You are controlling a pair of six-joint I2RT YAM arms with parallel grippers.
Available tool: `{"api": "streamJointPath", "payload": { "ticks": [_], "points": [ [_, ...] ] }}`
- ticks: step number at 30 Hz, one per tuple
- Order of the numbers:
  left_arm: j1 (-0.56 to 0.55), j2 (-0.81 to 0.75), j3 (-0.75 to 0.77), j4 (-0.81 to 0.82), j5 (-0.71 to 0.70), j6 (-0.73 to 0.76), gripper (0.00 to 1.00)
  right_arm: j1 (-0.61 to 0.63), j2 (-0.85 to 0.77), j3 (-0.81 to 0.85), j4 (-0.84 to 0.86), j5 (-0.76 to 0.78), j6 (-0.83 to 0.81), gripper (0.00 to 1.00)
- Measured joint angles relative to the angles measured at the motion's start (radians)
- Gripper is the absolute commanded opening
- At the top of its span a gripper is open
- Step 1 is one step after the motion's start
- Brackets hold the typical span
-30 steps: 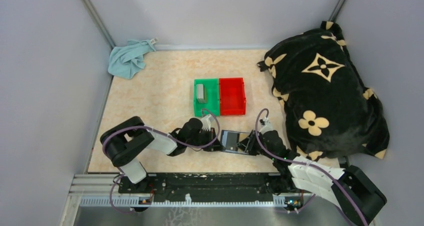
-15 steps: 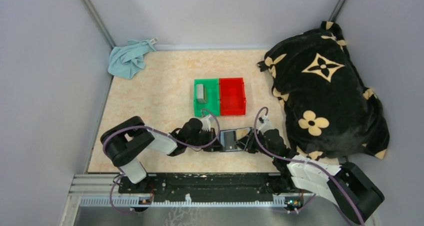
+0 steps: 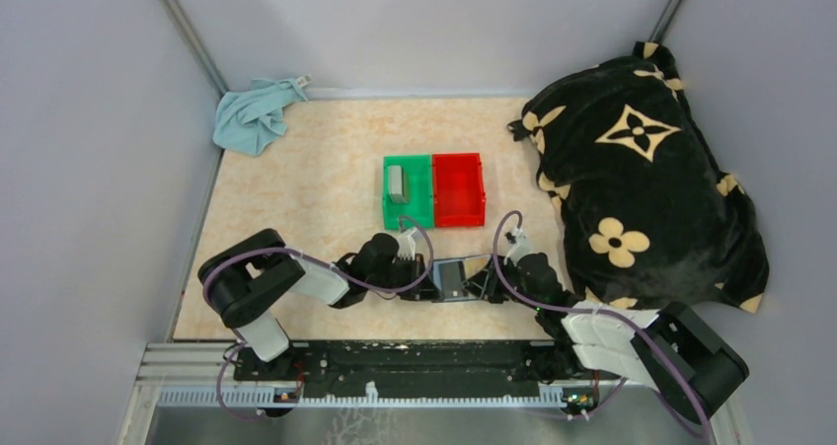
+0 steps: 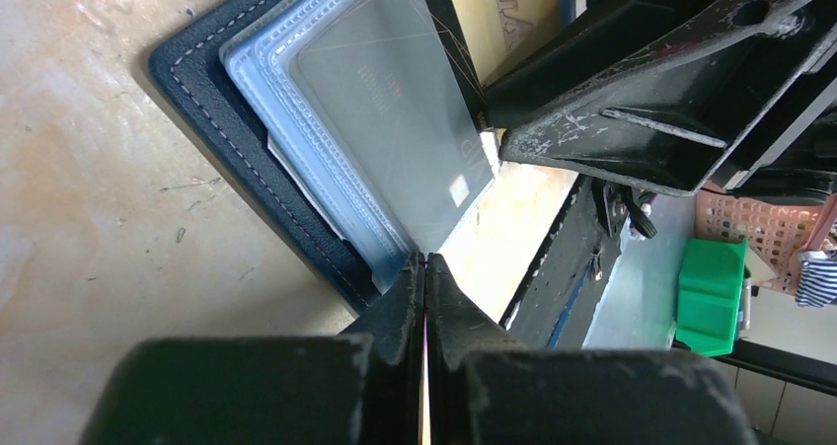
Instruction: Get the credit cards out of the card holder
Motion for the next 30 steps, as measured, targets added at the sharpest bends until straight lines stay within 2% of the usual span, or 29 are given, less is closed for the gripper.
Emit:
{"api": "streamJointPath", "payload": {
  "ticks": [17, 26, 30],
  "points": [
    [0.01, 0.013, -0.005, 0.024, 0.029, -0.005, 0.0, 0.018, -0.04, 0.002, 0.003, 0.0, -0.006, 0.26],
    [0.008, 0.013, -0.016, 0.023, 0.077, -0.01, 0.0, 0.076, 0.111, 0.04, 0.08, 0.036, -0.022, 0.26],
    [0.008, 0.012, -0.015, 0.042, 0.082, -0.015, 0.0, 0.098, 0.141, 0.047, 0.129, -0.013, -0.014, 0.26]
  ]
}}
